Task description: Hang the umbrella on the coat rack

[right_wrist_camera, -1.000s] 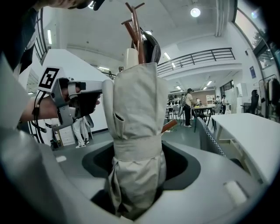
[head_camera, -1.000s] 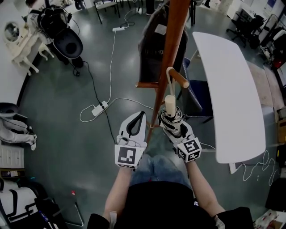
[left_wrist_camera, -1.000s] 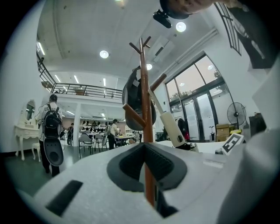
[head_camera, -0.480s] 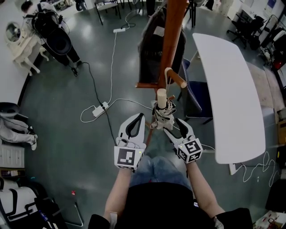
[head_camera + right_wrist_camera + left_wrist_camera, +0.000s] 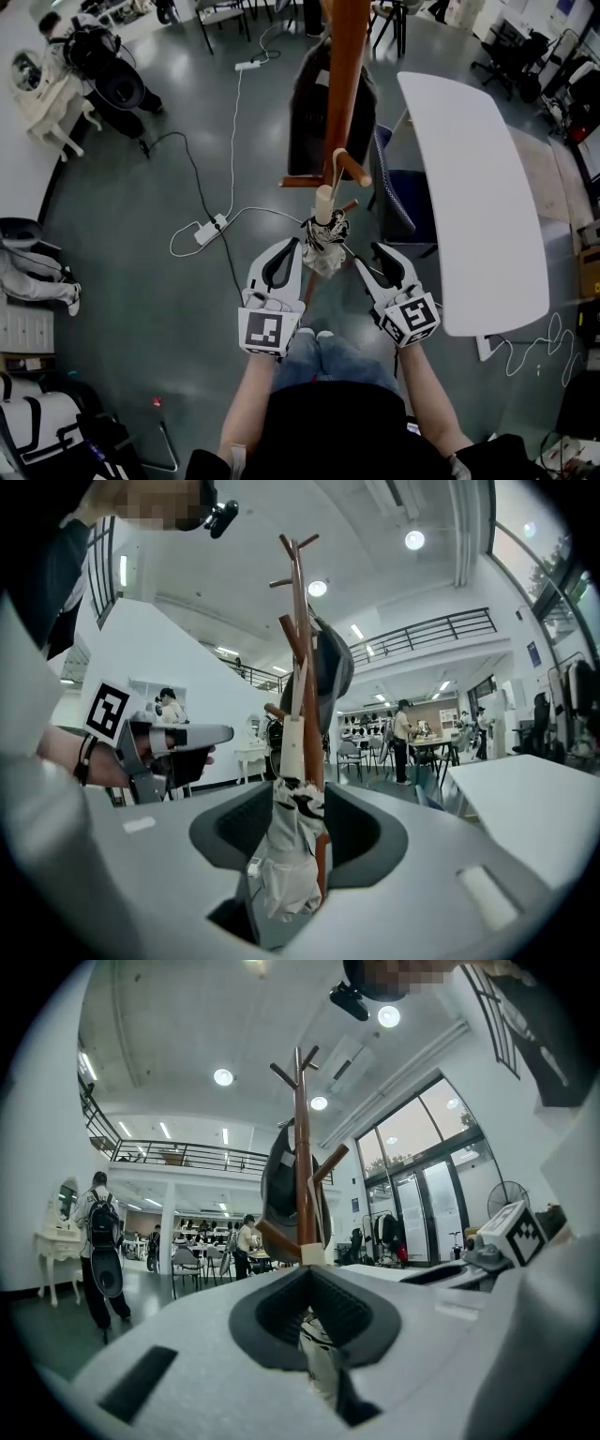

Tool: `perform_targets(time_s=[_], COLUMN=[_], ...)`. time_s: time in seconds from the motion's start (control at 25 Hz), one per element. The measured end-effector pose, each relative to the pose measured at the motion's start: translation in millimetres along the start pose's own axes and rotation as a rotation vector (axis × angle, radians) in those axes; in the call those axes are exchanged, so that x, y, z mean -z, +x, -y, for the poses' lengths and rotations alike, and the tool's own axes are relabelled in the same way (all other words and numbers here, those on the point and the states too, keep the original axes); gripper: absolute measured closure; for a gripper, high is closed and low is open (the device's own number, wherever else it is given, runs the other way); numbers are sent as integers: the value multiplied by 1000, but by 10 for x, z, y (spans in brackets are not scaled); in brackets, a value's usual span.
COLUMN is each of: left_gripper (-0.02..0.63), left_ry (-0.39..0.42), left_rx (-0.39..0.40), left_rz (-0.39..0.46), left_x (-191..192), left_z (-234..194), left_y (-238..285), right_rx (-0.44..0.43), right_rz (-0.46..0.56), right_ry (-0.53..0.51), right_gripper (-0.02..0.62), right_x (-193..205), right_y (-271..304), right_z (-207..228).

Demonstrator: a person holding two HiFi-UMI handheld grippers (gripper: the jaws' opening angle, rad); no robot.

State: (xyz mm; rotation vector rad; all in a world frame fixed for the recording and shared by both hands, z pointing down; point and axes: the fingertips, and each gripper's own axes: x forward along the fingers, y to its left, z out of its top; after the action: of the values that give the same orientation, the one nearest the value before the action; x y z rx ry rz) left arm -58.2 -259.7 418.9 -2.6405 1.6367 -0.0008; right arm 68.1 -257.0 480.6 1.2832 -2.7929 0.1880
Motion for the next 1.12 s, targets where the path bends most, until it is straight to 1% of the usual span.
perform_targets(time_s=[0.12,0.16,0.28,0.4,0.52,0.64,0.84,1.0,1.12], left_gripper=[600,600,600,600,600,600,600,600,600], left_ry=[-15,-16,-10,-5,-6,-8,11,3,6], left_rx=[0,1,5,7,9,11,8,-6,-3], left_rz=[10,6,-9,-11,-14,-10,-21,1,-5], left_x=[-137,-165,-216,-259,-253,-262,-290,-337,-339], left_z=[16,24,43,39,38,45,1,-63,-73], left_y=[-23,-26,-29,-26,-43,-37,-29,-13,-22], right_rx=[16,23,39,54,73,96,135,166,174], right_rz=[35,48,82,117,146,160,167,183,185], right_ry=[-10,-12,-26,-34,-31,-37,-47,-25,-17], right_gripper=[447,471,503,545,573,588,588,588,588], right_x=[-304,-400,-641,-817,-902,-950,-1001,-981,-968], right_y=[-39,-54,-91,-106,-132,-162,-214,-253,-268], right_z=[-14,-12,-18,-24,-26,2,57,116,118])
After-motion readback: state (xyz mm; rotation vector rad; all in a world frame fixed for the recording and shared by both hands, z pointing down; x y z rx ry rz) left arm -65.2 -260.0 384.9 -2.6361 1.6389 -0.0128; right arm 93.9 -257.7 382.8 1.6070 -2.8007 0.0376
